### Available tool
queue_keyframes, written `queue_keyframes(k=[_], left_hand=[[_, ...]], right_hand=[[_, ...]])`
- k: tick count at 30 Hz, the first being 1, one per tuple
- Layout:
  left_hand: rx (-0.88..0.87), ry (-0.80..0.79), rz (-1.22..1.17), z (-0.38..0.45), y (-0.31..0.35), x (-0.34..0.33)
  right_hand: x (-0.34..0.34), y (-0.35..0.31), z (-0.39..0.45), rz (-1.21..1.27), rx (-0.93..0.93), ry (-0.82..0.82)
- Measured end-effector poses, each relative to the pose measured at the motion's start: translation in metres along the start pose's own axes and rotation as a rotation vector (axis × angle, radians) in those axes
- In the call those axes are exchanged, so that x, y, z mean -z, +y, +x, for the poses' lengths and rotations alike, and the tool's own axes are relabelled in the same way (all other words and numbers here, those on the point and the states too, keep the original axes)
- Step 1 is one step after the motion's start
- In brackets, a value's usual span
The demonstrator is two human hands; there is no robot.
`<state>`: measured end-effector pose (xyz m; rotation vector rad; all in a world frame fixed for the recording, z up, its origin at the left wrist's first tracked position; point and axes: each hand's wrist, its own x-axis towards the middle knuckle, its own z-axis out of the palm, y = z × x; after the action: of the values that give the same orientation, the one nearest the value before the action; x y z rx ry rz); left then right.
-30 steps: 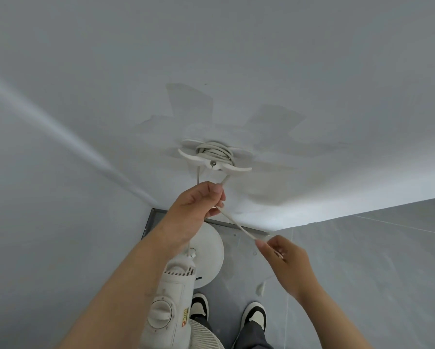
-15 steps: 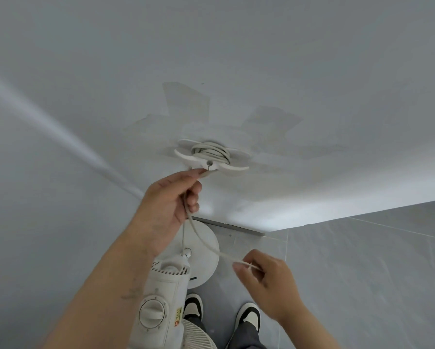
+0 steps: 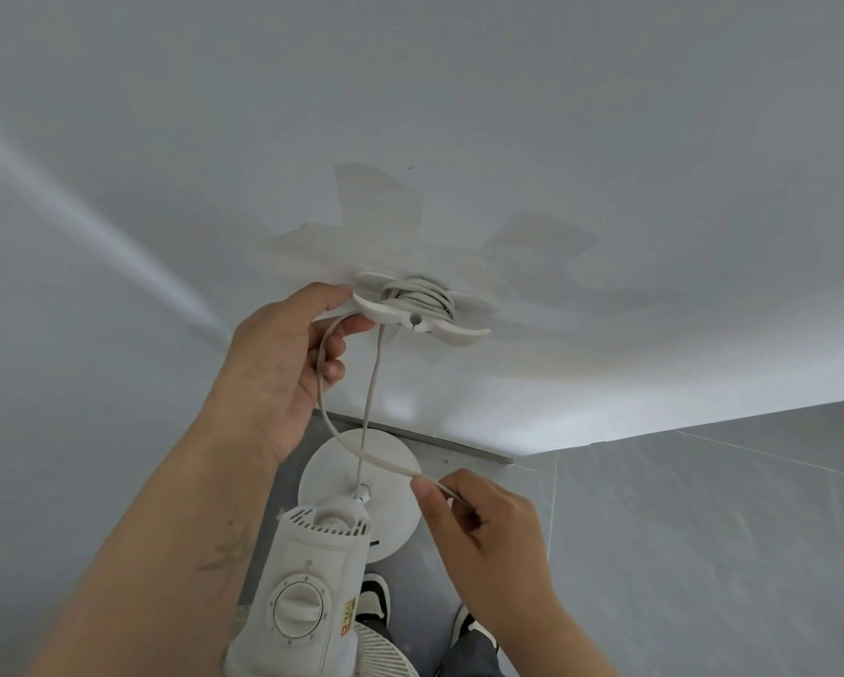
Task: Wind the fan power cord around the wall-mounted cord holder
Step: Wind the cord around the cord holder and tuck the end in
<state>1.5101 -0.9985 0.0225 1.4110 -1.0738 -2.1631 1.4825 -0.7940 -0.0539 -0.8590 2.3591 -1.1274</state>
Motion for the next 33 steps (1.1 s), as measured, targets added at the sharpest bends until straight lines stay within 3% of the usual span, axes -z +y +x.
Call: queue_keyframes(k=[8,14,22,24,28,33], left_hand=[[-0.221,0.179,0.225,0.003,0.002,-0.010],[-0.323,0.254,0.450,0.002,0.010,-0.013],[-0.837,0.313,1.029,-0.029,0.003,-0.023],[-0.834,0.277,1.037,-0.034,0.004,-0.024],[-0.659,0.132,0.799,-0.043,0.011,-0.015],[-0.614,0.012,0.642,-0.042,0.011,-0.008]], right_hand=[[0.002,-0.023,-0.006,0.194,-0.080,-0.022],[0.011,-0.047,-0.003,0.441,-0.192,-0.152],[0.022,-0.070,0.009,0.512,-0.160,-0.255],[0.029,-0.075,0.015,0.516,-0.130,-0.231],[0.048,-0.077,0.023,0.524,-0.047,-0.106],[0.081,-0.074,0.036,0.510,-0.056,0.273]])
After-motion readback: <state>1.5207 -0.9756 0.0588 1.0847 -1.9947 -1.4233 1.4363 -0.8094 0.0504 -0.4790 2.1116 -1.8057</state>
